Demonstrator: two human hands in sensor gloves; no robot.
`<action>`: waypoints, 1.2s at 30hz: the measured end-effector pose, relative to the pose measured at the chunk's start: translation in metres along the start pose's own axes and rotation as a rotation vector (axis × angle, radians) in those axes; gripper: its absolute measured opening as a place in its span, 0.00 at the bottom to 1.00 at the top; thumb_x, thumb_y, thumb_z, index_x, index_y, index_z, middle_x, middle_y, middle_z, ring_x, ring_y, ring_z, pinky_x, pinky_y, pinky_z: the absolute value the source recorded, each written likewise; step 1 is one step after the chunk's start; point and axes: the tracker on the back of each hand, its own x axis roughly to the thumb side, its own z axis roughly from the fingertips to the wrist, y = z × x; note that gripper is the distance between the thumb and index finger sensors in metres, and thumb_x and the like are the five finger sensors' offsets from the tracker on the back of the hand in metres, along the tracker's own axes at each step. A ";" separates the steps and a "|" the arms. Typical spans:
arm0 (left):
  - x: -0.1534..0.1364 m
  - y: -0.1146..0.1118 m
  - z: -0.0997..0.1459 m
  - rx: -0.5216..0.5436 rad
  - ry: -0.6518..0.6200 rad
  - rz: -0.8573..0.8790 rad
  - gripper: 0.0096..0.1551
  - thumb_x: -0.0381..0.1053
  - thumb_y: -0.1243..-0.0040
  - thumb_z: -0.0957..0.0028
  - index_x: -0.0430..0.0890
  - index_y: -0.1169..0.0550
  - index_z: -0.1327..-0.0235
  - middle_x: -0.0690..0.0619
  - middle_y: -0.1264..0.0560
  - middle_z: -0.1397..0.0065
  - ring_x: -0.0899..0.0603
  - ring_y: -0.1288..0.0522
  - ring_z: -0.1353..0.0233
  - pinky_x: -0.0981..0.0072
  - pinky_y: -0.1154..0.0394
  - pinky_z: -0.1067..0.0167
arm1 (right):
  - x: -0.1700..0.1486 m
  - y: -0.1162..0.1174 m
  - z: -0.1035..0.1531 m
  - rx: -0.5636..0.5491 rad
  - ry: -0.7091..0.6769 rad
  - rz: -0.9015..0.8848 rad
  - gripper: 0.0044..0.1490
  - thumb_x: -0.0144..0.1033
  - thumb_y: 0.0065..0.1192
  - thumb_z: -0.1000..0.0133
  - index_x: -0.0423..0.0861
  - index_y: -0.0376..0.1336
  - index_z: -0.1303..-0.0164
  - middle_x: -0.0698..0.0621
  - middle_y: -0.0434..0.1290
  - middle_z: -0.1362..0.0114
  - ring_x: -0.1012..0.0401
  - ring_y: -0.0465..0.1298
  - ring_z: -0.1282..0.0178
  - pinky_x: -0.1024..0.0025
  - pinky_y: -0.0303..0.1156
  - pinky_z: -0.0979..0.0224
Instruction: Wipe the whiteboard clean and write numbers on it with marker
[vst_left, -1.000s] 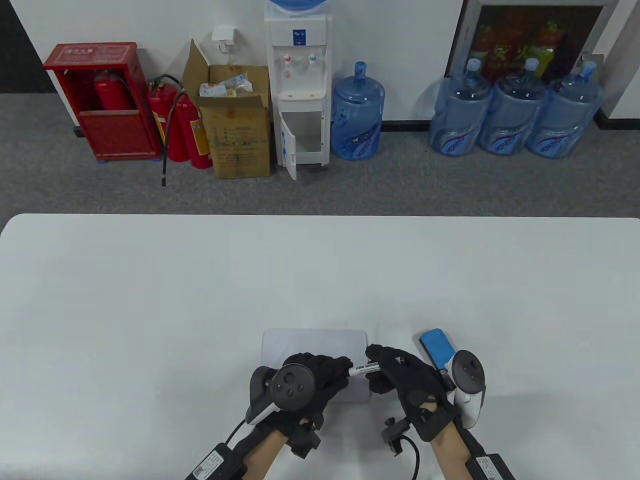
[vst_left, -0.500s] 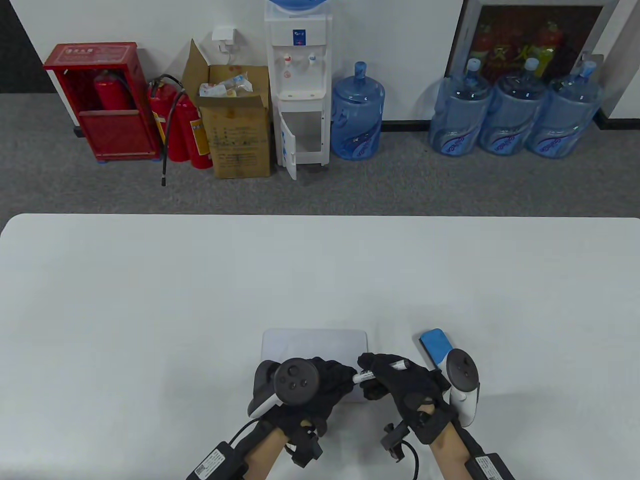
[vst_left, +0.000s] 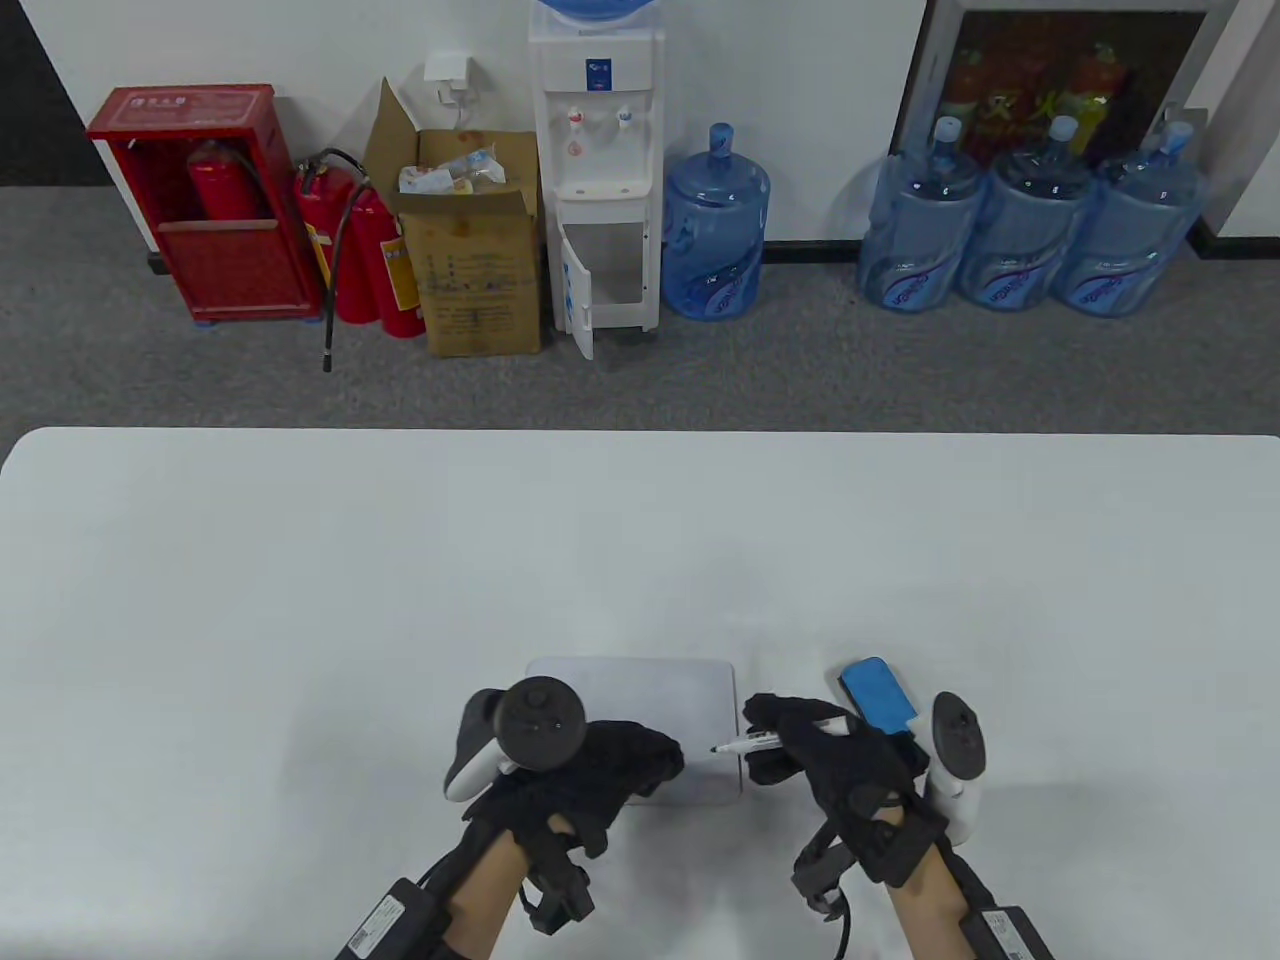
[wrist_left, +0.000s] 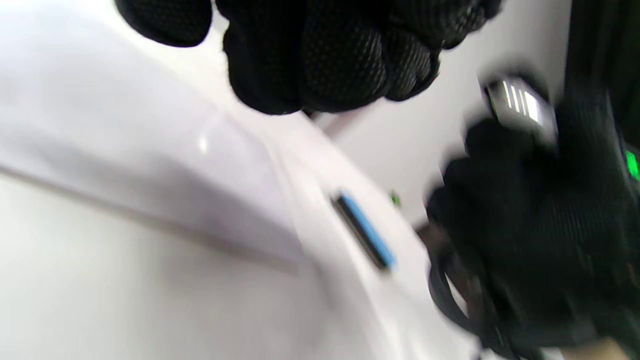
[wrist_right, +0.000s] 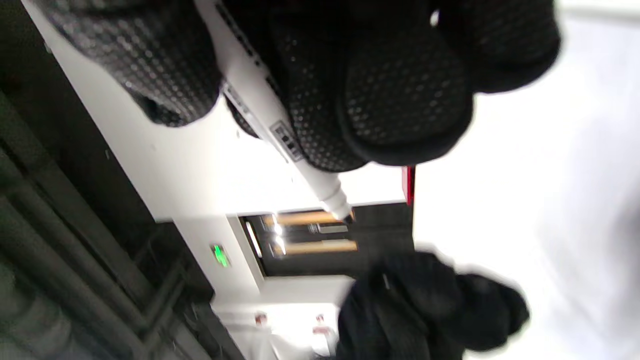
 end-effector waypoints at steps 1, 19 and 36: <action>-0.007 0.012 0.005 0.008 0.065 0.015 0.26 0.57 0.46 0.47 0.55 0.19 0.38 0.52 0.17 0.41 0.38 0.21 0.38 0.31 0.38 0.28 | 0.000 -0.009 0.001 -0.036 -0.003 0.021 0.30 0.52 0.68 0.49 0.46 0.75 0.43 0.43 0.80 0.46 0.52 0.82 0.55 0.47 0.73 0.46; -0.108 0.081 0.050 0.275 0.728 -0.844 0.25 0.59 0.37 0.51 0.58 0.19 0.41 0.52 0.18 0.37 0.38 0.22 0.33 0.36 0.35 0.29 | -0.014 -0.026 0.002 -0.054 0.097 0.109 0.34 0.53 0.68 0.49 0.45 0.72 0.38 0.44 0.78 0.42 0.50 0.80 0.50 0.44 0.70 0.43; -0.100 0.073 0.040 0.177 0.745 -1.065 0.26 0.61 0.35 0.54 0.58 0.17 0.41 0.53 0.16 0.37 0.39 0.21 0.35 0.37 0.33 0.30 | -0.015 -0.024 0.003 -0.045 0.117 0.155 0.34 0.53 0.68 0.49 0.44 0.72 0.38 0.43 0.78 0.42 0.49 0.80 0.49 0.44 0.70 0.43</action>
